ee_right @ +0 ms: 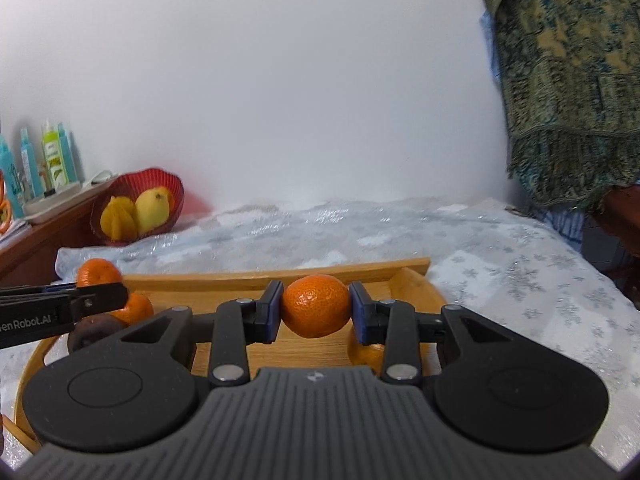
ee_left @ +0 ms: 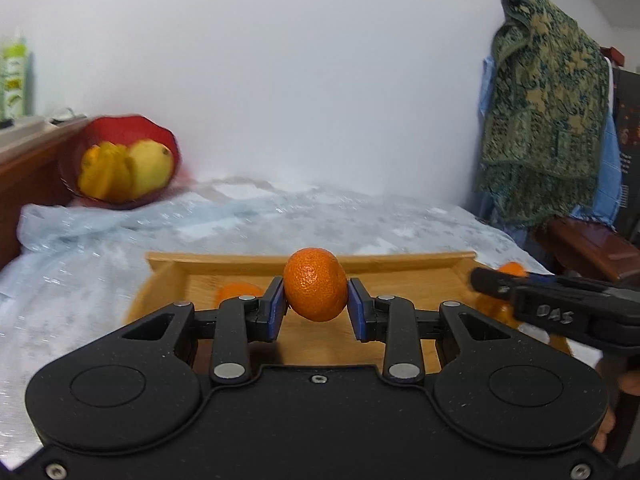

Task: Organize fruits
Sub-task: 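Lift and carry the mandarin with the left gripper while the right carries its mandarin over the tray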

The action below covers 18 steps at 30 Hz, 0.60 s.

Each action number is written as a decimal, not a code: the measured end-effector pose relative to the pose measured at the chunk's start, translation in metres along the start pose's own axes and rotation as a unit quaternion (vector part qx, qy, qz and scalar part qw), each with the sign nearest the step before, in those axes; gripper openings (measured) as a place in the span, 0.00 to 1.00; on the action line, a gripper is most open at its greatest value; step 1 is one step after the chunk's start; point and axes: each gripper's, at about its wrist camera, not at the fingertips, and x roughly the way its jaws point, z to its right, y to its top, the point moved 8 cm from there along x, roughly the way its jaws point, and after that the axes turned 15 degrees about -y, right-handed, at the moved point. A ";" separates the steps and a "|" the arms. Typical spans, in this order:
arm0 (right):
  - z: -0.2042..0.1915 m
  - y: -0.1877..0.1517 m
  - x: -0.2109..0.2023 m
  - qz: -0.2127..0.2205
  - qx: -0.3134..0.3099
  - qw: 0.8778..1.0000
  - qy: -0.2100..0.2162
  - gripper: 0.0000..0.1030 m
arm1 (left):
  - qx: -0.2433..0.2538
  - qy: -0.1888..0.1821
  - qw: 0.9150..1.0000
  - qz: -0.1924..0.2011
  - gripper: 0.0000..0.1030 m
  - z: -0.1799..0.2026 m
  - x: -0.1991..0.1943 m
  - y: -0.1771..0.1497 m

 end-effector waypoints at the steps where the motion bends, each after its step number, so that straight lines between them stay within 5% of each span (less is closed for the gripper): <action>1: -0.002 -0.002 0.003 -0.008 -0.001 1.000 0.004 0.38 | -0.001 -0.004 1.000 -0.005 0.30 0.002 0.004 -0.001; 18: -0.019 -0.026 0.025 -0.080 -0.038 0.996 0.023 0.39 | 0.003 -0.018 0.998 -0.065 0.30 0.012 0.031 -0.026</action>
